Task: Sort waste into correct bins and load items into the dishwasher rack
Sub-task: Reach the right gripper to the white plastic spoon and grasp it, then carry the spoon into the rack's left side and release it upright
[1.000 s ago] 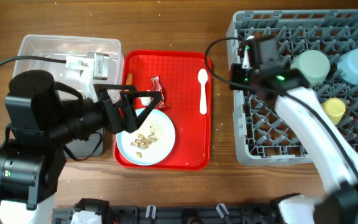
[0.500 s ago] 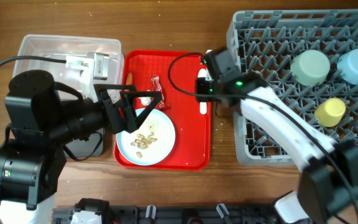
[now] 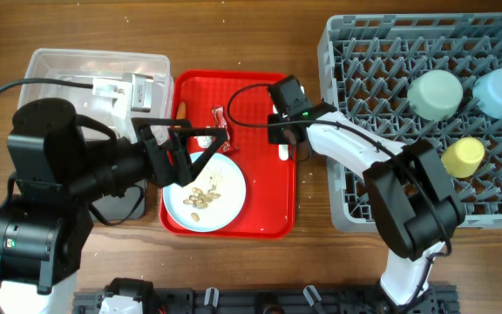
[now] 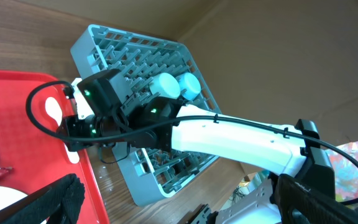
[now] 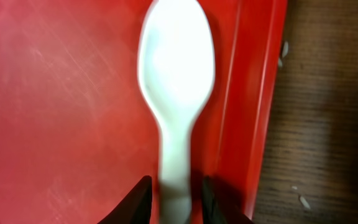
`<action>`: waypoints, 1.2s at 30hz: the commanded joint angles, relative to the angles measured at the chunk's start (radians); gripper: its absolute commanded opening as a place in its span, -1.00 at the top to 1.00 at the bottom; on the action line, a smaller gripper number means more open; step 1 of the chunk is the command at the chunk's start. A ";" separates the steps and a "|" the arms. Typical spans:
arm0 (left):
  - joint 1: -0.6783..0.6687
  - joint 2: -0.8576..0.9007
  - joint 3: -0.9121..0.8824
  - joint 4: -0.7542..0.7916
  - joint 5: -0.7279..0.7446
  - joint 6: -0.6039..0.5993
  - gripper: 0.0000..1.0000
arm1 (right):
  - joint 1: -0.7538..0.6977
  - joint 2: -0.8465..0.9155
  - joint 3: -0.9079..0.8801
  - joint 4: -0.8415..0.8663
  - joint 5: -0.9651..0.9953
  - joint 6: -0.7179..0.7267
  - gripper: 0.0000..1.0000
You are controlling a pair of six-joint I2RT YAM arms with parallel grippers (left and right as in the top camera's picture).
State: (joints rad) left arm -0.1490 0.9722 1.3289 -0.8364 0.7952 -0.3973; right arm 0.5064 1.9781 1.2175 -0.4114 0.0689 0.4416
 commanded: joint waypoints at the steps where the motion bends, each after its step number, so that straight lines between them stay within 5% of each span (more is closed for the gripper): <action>1: -0.005 -0.001 0.011 0.002 0.015 0.020 -1.00 | 0.000 0.032 -0.002 -0.028 0.021 0.003 0.49; 4: -0.005 -0.001 0.011 0.002 0.015 0.020 -1.00 | 0.000 0.032 -0.002 -0.045 0.021 0.003 0.67; 8: -0.005 -0.001 0.011 0.002 0.015 0.020 -1.00 | 0.000 0.032 -0.002 -0.054 0.003 0.003 0.50; 18: -0.005 -0.001 0.011 0.002 0.015 0.020 -1.00 | 0.000 0.024 0.010 -0.069 0.002 0.003 0.76; 36: -0.005 -0.001 0.011 0.002 0.015 0.020 -0.99 | -0.029 -0.377 0.010 -0.120 0.064 -0.096 0.87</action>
State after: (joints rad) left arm -0.1490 0.9722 1.3289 -0.8364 0.7948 -0.3973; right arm 0.5026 1.6627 1.2255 -0.5198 0.0731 0.3874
